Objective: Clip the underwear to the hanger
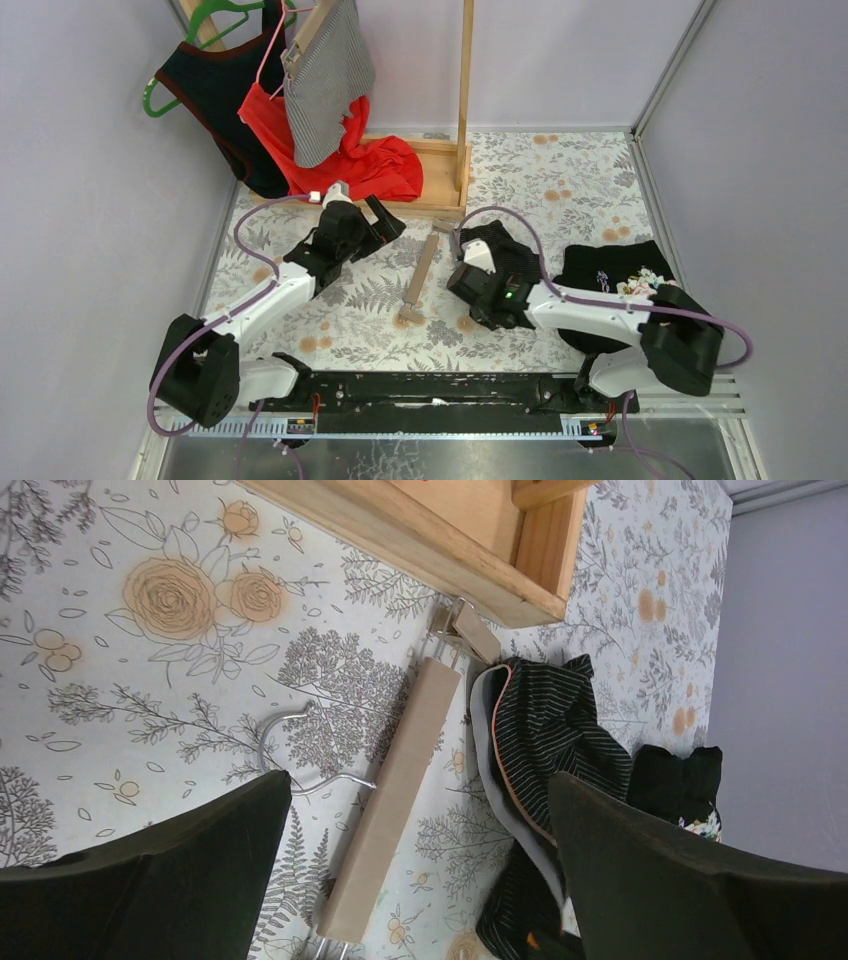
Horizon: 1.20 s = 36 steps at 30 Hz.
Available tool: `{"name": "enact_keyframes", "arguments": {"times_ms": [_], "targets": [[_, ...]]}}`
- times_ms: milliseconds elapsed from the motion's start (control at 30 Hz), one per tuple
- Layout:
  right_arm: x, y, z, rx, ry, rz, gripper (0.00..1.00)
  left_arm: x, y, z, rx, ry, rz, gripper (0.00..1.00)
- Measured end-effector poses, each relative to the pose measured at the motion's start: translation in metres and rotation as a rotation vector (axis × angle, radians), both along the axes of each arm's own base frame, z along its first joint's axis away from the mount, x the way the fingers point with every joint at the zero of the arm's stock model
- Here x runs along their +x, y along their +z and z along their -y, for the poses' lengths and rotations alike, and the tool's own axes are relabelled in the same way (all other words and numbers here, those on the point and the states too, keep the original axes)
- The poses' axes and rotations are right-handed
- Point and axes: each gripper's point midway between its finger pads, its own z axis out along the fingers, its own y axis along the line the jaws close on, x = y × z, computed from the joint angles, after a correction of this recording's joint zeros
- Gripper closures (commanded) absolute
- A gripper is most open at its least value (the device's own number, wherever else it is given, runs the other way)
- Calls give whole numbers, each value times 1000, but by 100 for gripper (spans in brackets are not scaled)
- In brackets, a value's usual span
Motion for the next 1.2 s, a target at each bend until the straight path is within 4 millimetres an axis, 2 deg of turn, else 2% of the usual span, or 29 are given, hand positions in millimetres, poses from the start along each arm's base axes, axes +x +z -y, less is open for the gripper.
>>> {"name": "enact_keyframes", "arguments": {"times_ms": [100, 200, 333, 367, 400, 500, 567, 667, 733, 800, 833, 900, 967, 1033, 1200], "targets": [[-10, -16, -9, -60, 41, -30, 96, 3, 2, -5, 0, 14, 5, 0], [-21, -23, -17, -79, 83, -50, 90, 5, 3, -11, 2, 28, 11, 0], [-34, -20, -35, -29, 143, -69, 57, 9, 4, -18, 4, 46, 15, 0], [-37, -17, -39, -6, 153, -73, 51, 9, 4, -19, 3, 48, 14, 0], [-39, -12, -45, 27, 170, -76, 47, 9, 4, -19, 3, 49, 13, 0], [-41, 16, -62, 151, 210, -47, 46, 10, 1, -18, 3, 45, 4, 0], [-39, 38, -69, 216, 229, -13, 39, 12, -2, -16, 4, 39, -8, 0], [-31, 67, -75, 263, 253, 46, 40, 12, -7, -15, 6, 33, -24, 0], [-12, 84, -76, 285, 248, 72, 43, 11, -9, -14, 5, 28, -29, 0], [22, 97, -66, 292, 204, 111, 46, 11, -9, -14, 3, 26, -29, 0], [46, 102, -59, 289, 170, 137, 46, 12, -8, -13, 1, 24, -27, 0], [80, 103, -46, 266, 123, 167, 47, 13, -6, -12, -5, 21, -20, 0], [108, 96, -38, 243, 100, 171, 49, 14, -4, -11, -11, 17, -13, 0], [127, 84, -37, 221, 100, 150, 50, 16, -4, -7, -24, 7, -13, 0], [168, 53, -51, 212, 124, 83, 51, 26, -10, 4, -72, -7, -29, 3]]}}
